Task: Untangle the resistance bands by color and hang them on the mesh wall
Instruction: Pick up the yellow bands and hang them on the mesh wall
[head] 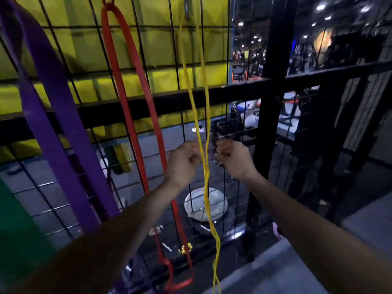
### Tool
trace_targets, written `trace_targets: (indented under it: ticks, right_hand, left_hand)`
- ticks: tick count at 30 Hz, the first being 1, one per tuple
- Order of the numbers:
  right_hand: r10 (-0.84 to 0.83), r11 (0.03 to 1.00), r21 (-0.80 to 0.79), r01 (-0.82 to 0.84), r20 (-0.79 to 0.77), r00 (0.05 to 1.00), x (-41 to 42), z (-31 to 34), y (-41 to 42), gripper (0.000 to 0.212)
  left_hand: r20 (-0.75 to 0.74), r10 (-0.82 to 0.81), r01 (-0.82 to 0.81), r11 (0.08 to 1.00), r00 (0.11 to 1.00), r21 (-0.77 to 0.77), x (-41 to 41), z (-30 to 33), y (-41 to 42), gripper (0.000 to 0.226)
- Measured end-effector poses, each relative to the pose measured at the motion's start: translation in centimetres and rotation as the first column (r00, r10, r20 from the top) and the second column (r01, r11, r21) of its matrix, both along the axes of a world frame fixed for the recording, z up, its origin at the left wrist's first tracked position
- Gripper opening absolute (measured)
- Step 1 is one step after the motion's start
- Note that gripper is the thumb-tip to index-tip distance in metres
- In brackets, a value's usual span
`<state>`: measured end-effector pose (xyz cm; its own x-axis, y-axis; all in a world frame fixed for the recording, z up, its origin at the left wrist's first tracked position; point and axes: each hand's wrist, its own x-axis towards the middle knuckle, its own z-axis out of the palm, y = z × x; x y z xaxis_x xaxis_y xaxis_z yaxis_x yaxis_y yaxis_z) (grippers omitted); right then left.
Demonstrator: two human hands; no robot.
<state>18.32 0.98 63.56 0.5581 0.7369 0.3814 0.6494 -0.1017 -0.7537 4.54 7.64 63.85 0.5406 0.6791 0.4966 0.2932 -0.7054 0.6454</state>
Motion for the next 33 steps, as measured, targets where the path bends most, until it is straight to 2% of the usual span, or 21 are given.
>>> trace_targets:
  ticks: [2, 4, 9, 12, 16, 21, 26, 33]
  right_hand:
    - [-0.003, 0.999, -0.045, 0.0, -0.069, 0.998, -0.1, -2.7, -0.1, 0.023]
    - [-0.028, 0.991, -0.131, 0.019, -0.064, 0.998, -0.8, -5.9, -0.4, 0.019]
    - [-0.096, 0.965, -0.256, 0.056, -0.144, 0.985, -3.0, -14.1, -1.1, 0.024]
    - [-0.159, 0.942, -0.32, 0.104, -0.151, 0.976, -4.2, -18.4, -2.3, 0.028]
    - [-0.229, 0.904, -0.403, 0.146, -0.165, 0.959, -5.2, -24.0, -6.0, 0.033]
    - [-0.342, 0.817, -0.537, 0.21, -0.158, 0.926, -4.4, -28.7, -12.7, 0.035]
    - [-0.496, 0.754, -0.577, 0.313, -0.19, 0.847, -1.7, -31.9, -20.6, 0.035]
    - [-0.668, 0.628, -0.681, 0.378, -0.221, 0.711, 2.7, -39.4, -34.2, 0.04]
  left_hand:
    - [0.012, -0.022, 0.023, 0.998, 1.0, -0.062, 0.0, -2.0, 0.3, 0.03]
    - [-0.022, -0.029, 0.025, 0.988, 0.999, -0.152, -0.2, -4.5, 0.2, 0.033]
    - [-0.116, -0.105, 0.083, 0.98, 0.988, -0.183, -1.5, -12.7, 0.1, 0.027]
    - [-0.102, -0.166, 0.133, 0.954, 0.981, -0.269, -2.2, -16.8, -1.3, 0.036]
    - [-0.22, -0.241, 0.174, 0.942, 0.945, -0.287, -2.5, -22.0, -3.7, 0.029]
    - [-0.336, -0.389, 0.223, 0.87, 0.858, -0.44, -0.9, -27.0, -8.3, 0.039]
    - [-0.429, -0.499, 0.308, 0.843, 0.753, -0.441, 3.0, -30.9, -14.0, 0.034]
    - [-0.526, -0.612, 0.365, 0.784, 0.591, -0.502, 9.0, -39.2, -24.8, 0.045]
